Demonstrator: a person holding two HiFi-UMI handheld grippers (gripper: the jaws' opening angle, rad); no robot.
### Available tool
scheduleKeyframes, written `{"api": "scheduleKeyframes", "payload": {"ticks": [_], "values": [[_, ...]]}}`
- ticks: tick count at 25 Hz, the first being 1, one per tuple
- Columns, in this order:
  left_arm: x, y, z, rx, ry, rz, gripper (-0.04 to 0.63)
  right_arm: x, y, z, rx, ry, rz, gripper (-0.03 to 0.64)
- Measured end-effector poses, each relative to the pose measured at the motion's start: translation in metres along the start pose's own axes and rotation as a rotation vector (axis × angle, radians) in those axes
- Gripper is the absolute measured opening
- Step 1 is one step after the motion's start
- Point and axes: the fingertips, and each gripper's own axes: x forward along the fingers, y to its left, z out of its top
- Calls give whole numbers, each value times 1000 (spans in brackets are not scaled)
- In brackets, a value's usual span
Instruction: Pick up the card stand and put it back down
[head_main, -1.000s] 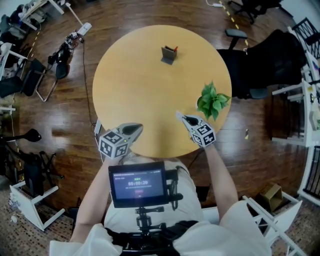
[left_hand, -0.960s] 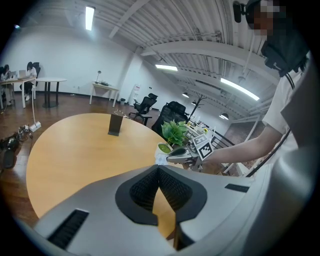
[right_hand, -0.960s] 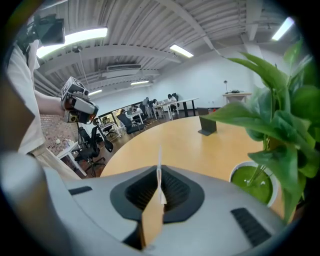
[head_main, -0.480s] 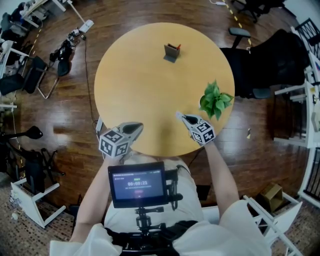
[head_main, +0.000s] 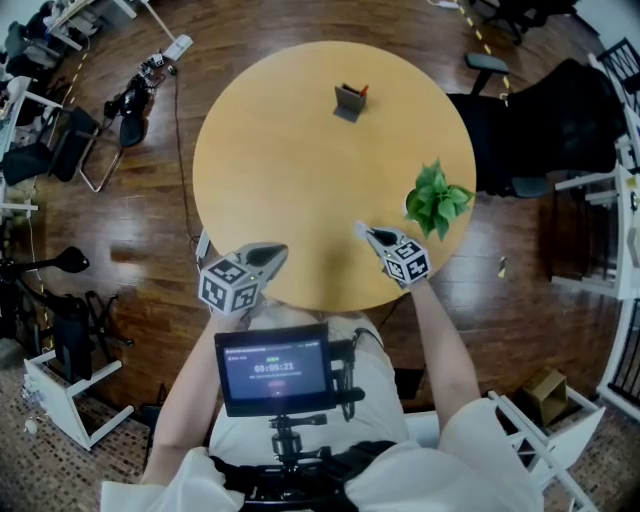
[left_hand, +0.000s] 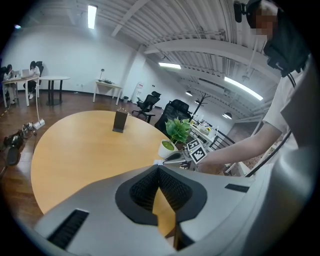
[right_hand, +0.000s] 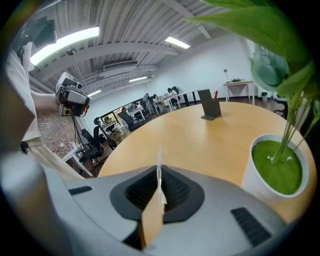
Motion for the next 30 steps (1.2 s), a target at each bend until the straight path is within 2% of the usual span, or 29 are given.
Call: {"api": "scheduleKeyframes", "payload": {"ticks": [15,24,26,28,30], "values": [[-1,8,-5,-20,9,11,2,16,-4,-27,38,29,29,35],[-5,16,-1,-18,13,19,2,18,-12,-39,8,43,10,40],[-5,18,-1,-17,14,20,2,18,-13,-39,13,46,3,58],[-4,19,0,-16,15,18,2,17,-14,-38,31,43,-1,139],[-3,19,3,-12,14,13,2,14,-15,-35,54,25,-6,169]]}}
